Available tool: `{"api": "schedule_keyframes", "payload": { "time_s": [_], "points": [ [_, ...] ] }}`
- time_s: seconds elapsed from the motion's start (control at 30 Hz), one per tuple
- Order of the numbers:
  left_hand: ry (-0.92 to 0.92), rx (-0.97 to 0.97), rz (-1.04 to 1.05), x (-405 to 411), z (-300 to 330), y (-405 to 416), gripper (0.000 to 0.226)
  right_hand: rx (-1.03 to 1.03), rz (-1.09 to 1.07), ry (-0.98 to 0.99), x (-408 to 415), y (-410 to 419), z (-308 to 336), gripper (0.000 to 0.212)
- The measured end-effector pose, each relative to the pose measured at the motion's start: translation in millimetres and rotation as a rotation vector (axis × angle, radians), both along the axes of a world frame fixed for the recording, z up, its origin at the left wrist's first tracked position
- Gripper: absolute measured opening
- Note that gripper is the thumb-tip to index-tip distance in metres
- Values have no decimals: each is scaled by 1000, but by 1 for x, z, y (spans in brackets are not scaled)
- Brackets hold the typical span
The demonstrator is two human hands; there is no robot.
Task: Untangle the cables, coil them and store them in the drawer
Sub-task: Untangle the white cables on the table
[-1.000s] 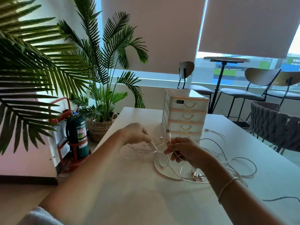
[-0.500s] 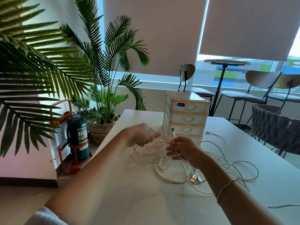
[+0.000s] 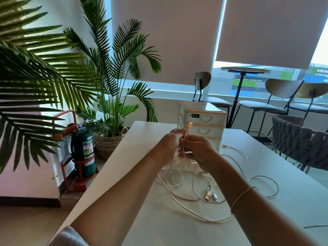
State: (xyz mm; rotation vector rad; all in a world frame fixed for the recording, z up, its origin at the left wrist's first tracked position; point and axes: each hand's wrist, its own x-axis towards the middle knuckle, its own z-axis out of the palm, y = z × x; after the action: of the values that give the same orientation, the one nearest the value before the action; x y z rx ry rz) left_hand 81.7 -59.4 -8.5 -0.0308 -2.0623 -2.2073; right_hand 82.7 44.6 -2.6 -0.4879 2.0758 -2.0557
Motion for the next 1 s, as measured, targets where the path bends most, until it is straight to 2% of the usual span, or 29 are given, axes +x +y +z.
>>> {"api": "schedule_keyframes", "payload": {
  "time_s": [0.13, 0.17, 0.27, 0.37, 0.53, 0.7, 0.83, 0.93, 1.0],
  "points": [
    [-41, 144, -176, 12, 2, -1, 42, -115, 32, -111, 0, -3, 7, 19],
    [-34, 99, -207, 15, 0, -3, 40, -153, 30, -141, -1, -2, 9, 20],
    [-23, -197, -284, 19, -17, -16, 30, -312, -21, -195, -5, 7, 19, 20],
    [-68, -396, -340, 18, -36, -31, 7, -354, -156, -171, -14, 21, 33, 22],
    [-39, -466, -92, 12, -43, -64, 11, -69, -456, 46, -44, 57, 44, 24],
    [-13, -575, 216, 1, -43, -87, 17, 155, -634, 237, -70, 90, 36, 23],
    [68, -633, 265, -5, -28, -78, 21, 377, -545, 334, -59, 84, 37, 19],
    [173, -658, 221, -6, -4, -57, 27, 322, -265, 320, -38, 64, 40, 9],
    [267, -691, 218, -6, 17, -41, 28, 298, -157, 319, -26, 48, 41, 9]
  ]
}}
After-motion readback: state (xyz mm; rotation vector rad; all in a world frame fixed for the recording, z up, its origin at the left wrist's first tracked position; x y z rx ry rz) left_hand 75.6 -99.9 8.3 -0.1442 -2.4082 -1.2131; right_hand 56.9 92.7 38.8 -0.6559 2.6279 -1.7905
